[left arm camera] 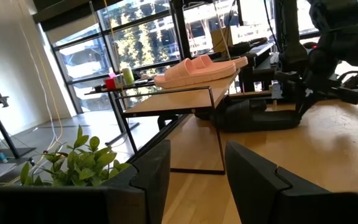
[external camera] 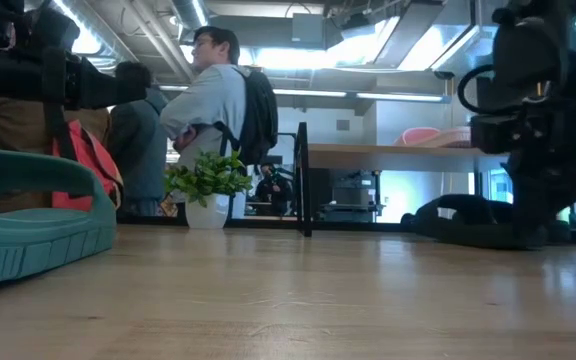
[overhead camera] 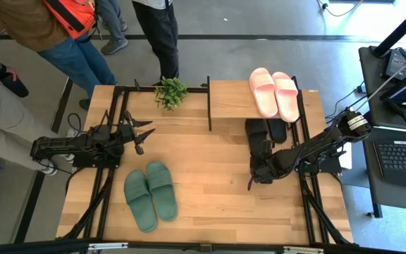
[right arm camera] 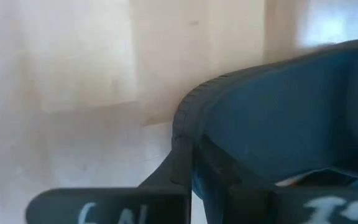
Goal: Pick and place slides into the shelf
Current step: Put the black slide under the shelf
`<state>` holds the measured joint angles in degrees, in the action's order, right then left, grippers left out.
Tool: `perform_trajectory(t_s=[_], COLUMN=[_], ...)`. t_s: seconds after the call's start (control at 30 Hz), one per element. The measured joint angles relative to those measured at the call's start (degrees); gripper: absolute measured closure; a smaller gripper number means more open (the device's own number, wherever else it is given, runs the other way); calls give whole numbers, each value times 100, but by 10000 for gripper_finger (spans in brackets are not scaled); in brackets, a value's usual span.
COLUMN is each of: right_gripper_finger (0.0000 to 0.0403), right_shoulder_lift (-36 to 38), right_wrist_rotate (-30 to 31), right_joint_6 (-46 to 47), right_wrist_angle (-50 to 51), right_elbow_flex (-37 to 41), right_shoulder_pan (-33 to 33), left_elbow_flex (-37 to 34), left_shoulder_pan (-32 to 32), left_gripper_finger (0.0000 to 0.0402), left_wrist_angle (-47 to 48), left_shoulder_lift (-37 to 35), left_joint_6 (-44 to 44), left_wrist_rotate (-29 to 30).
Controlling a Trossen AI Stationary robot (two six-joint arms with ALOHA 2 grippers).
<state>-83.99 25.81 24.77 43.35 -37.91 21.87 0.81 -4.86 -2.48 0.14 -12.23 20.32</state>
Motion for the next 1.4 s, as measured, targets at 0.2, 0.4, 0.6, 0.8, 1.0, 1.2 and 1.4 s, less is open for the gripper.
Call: perform_trajectory(t_s=[0.2, 0.4, 0.6, 0.8, 1.0, 1.2, 1.4], right_gripper_finger=[392, 392, 393, 393, 393, 392, 392], right_shoulder_lift=[4, 9, 9, 11, 15, 15, 15], right_wrist_rotate=[155, 325, 498, 563, 575, 577, 581], right_joint_6=[-149, -243, -324, -387, -406, -450, -760], right_wrist_angle=[80, 208, 208, 89, -88, -146, -464], right_elbow_flex=[0, -2, -7, -7, -9, -9, -9], right_shoulder_pan=[-276, -577, -900, -1163, -1316, -1456, -1459], left_elbow_flex=[1, 1, 1, 1, 1, 1, 1], left_shoulder_pan=[0, 2, 1, 1, 2, 0, 1], left_gripper_finger=[256, 256, 256, 256, 256, 256, 256], left_wrist_angle=[0, 0, 0, 0, 0, 0, 0], left_shoulder_lift=[0, 2, 1, 2, 0, 0, 2], left_joint_6=[0, 0, 0, 0, 0, -2, -2], left_wrist_rotate=[0, 0, 0, -1, 0, -2, 0])
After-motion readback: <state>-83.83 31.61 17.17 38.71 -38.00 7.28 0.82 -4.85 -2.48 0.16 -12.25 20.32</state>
